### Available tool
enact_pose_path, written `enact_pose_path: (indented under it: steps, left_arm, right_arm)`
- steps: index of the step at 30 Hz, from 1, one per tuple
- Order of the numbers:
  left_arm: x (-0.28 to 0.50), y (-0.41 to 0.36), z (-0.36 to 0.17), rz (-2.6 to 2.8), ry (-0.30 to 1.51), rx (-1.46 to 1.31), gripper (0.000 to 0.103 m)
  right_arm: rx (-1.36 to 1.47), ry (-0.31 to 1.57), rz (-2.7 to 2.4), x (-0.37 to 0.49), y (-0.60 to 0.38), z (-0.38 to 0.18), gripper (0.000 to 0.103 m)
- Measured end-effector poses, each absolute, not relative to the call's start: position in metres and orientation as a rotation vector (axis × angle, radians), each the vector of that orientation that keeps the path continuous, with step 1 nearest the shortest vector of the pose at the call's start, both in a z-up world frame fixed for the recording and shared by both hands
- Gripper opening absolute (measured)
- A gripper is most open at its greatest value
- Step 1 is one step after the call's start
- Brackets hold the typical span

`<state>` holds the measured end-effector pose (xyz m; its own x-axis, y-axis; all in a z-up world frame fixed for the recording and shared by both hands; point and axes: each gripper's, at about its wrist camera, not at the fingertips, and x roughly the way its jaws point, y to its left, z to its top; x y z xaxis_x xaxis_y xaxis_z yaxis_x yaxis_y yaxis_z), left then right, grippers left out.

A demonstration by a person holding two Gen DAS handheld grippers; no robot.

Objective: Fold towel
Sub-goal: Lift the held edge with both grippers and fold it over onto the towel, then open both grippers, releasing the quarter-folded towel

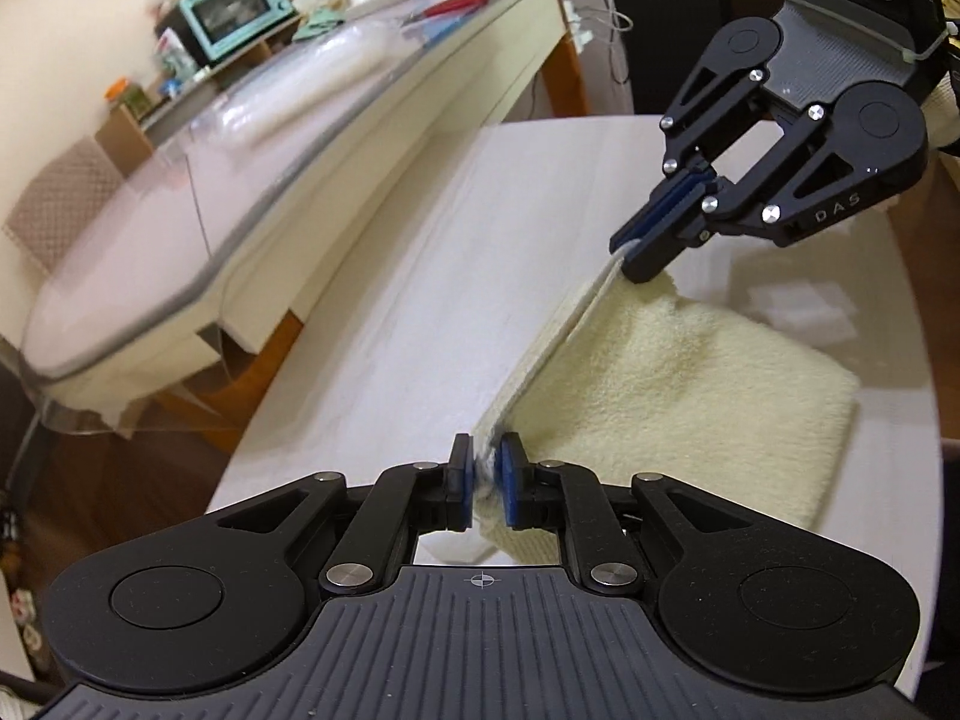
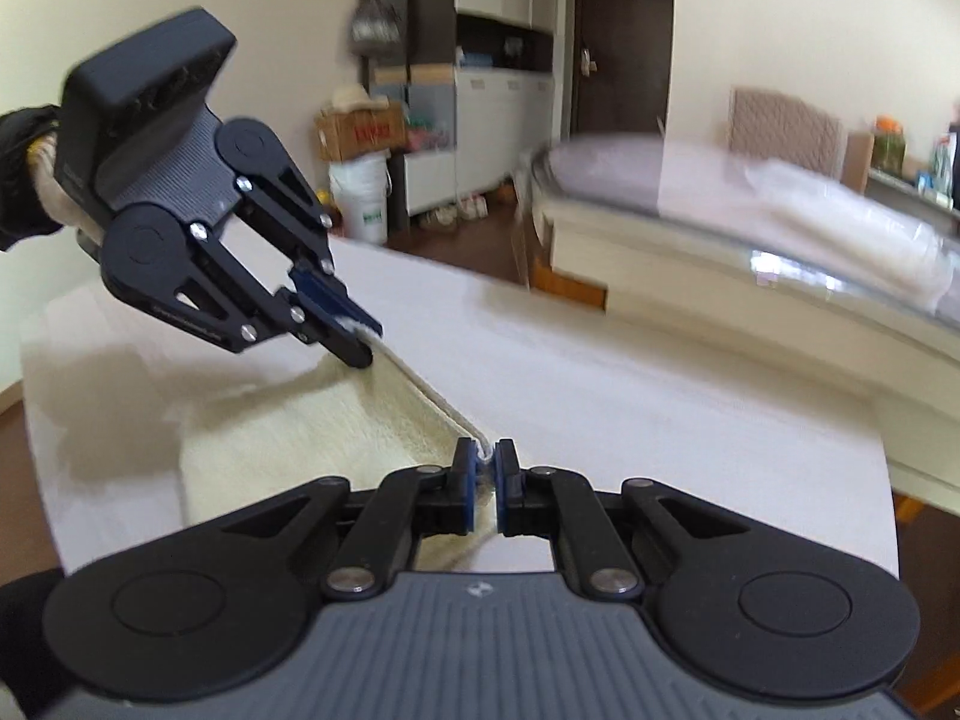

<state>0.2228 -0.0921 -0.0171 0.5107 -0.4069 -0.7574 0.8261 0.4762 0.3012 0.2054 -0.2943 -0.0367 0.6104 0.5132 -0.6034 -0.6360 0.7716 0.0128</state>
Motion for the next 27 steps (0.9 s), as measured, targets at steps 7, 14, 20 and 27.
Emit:
enact_pose_path:
  steps: [7,14,20,27]
  left_arm:
    - [0.230,-0.076,-0.017,-0.806,0.654,0.622,0.031]
    - [0.239,-0.079,-0.031,-0.765,0.665,0.634,0.036]
    - [0.237,-0.072,-0.016,-0.755,0.672,0.554,0.041]
    - [0.233,-0.046,0.005,-0.688,0.681,0.423,0.042]
  right_arm:
    - [-0.229,0.628,0.619,0.207,-0.298,-0.042,0.021]
    - [-0.296,0.636,0.608,0.206,-0.287,-0.052,0.021]
    - [-0.267,0.594,0.595,0.191,-0.291,-0.040,0.021]
    - [-0.228,0.565,0.605,0.152,-0.295,-0.022,0.021]
